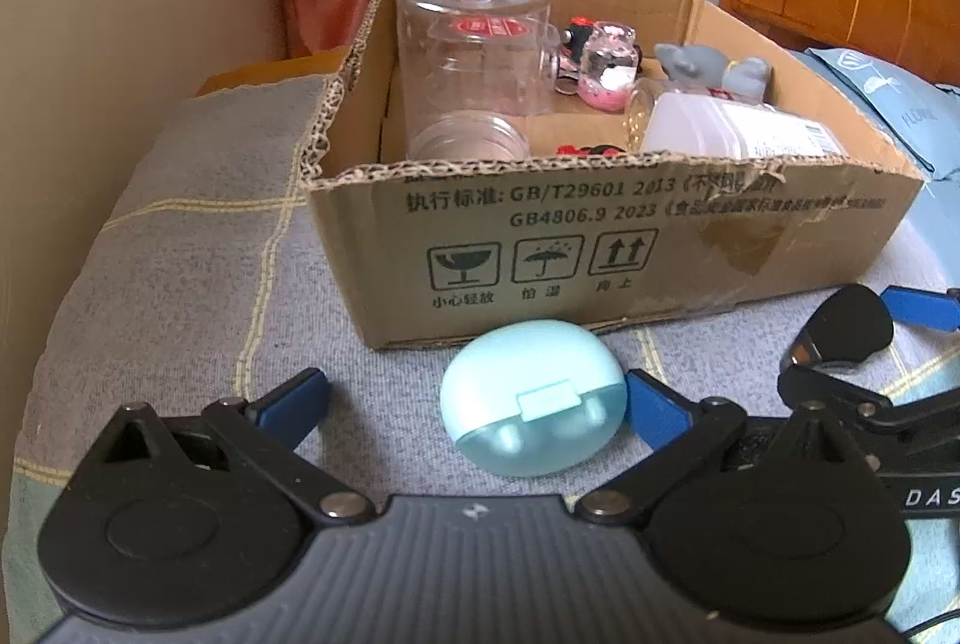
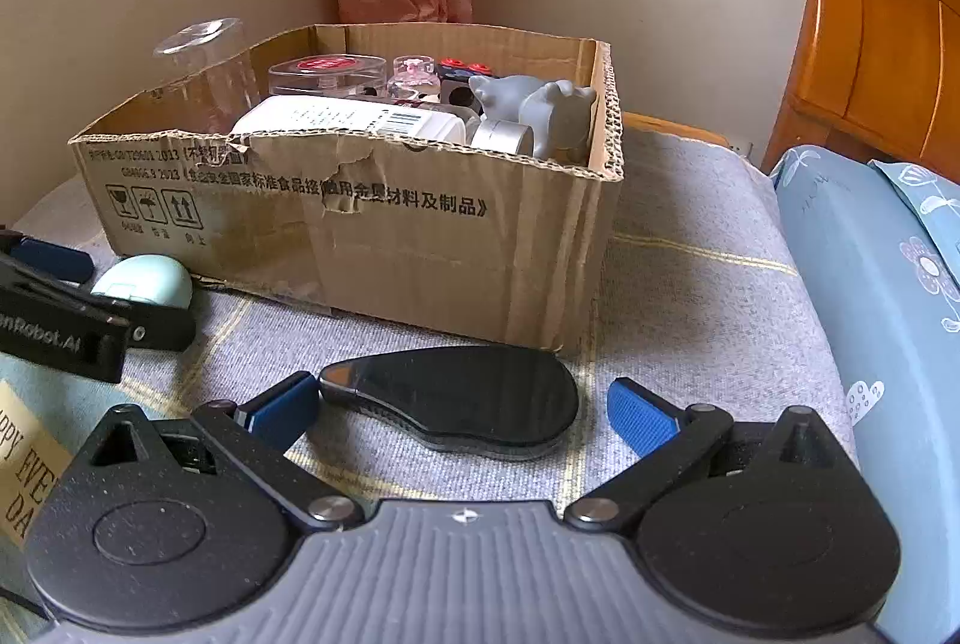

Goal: Organize rigid objects
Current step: 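Move the left tool to the mint-green case while the right tool moves to the black key fob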

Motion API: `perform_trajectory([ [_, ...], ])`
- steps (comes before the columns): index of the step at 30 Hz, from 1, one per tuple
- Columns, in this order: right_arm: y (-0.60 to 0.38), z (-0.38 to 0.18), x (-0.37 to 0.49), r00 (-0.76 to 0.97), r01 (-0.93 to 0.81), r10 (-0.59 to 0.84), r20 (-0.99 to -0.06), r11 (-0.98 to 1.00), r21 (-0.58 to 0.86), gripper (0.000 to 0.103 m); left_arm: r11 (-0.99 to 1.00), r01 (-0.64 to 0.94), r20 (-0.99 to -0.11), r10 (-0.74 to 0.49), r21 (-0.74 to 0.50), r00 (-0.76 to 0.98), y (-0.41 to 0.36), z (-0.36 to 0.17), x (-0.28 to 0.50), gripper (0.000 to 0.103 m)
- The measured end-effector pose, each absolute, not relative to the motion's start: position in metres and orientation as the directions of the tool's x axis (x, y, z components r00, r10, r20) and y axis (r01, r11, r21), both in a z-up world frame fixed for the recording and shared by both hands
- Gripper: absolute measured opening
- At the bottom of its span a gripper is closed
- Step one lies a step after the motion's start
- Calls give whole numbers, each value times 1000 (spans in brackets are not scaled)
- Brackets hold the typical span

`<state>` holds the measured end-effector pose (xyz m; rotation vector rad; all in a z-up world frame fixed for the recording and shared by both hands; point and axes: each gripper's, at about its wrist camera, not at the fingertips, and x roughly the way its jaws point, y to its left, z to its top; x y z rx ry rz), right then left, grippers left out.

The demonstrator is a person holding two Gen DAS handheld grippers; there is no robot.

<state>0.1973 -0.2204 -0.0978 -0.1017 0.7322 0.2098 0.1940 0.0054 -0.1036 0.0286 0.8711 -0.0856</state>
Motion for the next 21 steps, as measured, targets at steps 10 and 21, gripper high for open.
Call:
perform_trajectory([
  [10, -222, -98, 197, 725, -240, 166, -668, 970, -20, 103, 995, 97, -769, -69, -9, 635, 29, -102, 182, 103],
  [21, -222, -98, 198, 728, -244, 169, -664, 970, -20, 103, 997, 80, -765, -62, -14, 641, 26, -102, 184, 102],
])
